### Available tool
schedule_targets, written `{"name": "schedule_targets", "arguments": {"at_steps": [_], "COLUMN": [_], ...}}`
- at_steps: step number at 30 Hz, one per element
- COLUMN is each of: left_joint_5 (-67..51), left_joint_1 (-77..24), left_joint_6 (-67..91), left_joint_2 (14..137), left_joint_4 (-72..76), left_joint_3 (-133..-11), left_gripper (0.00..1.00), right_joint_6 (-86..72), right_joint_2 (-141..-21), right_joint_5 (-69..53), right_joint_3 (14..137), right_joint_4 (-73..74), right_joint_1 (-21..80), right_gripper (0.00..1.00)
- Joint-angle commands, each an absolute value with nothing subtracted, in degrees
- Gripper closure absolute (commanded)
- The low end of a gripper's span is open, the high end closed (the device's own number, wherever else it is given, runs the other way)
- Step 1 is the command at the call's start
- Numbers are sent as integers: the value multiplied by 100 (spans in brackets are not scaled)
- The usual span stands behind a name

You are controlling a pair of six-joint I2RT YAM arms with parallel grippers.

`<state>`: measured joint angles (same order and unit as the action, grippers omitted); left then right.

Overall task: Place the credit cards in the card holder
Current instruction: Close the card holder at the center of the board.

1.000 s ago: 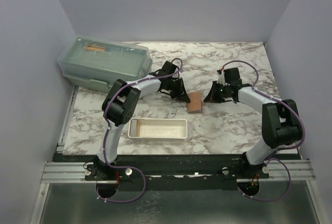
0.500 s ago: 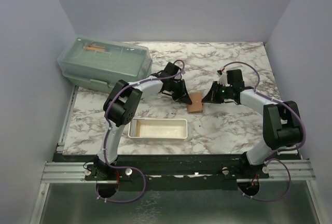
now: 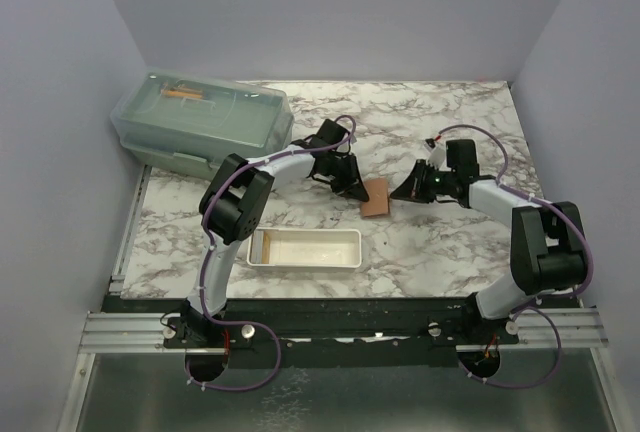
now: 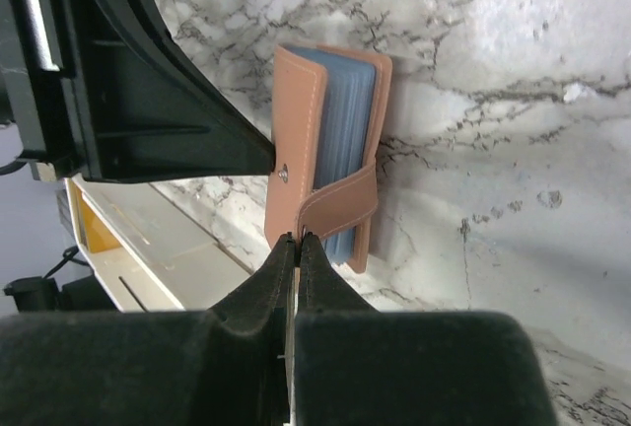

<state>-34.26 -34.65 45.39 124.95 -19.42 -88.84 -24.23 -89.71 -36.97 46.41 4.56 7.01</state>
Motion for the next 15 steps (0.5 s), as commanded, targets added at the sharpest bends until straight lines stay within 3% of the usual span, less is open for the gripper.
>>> {"name": "schedule_targets", "arguments": {"at_steps": [1, 6, 9, 15], "left_joint_5": [-3382, -3752, -3807, -3408], "left_joint_1": [-3551, -3606, -3612, -3612], "left_joint_6": [4196, 4240, 4452, 4541], "left_joint_2": [12567, 12686, 12908, 12955], "left_joint_4": [-2029, -1913, -1899, -1898], "left_joint_3": [-9028, -9211, -9274, -9090], "left_gripper": [81, 73, 81, 87], "right_joint_6": [-2585, -2588, -2700, -2793], "right_joint_2": [-8978, -9100, -9152, -9536], "right_joint_5": [-4496, -4880, -5014, -4945], "right_joint_3": [4378, 4249, 4222, 4490], "right_joint_4": [-185, -605, -744, -415], "right_joint_1": [612, 623, 618, 621], "right_gripper": [100, 100, 100, 100]}}
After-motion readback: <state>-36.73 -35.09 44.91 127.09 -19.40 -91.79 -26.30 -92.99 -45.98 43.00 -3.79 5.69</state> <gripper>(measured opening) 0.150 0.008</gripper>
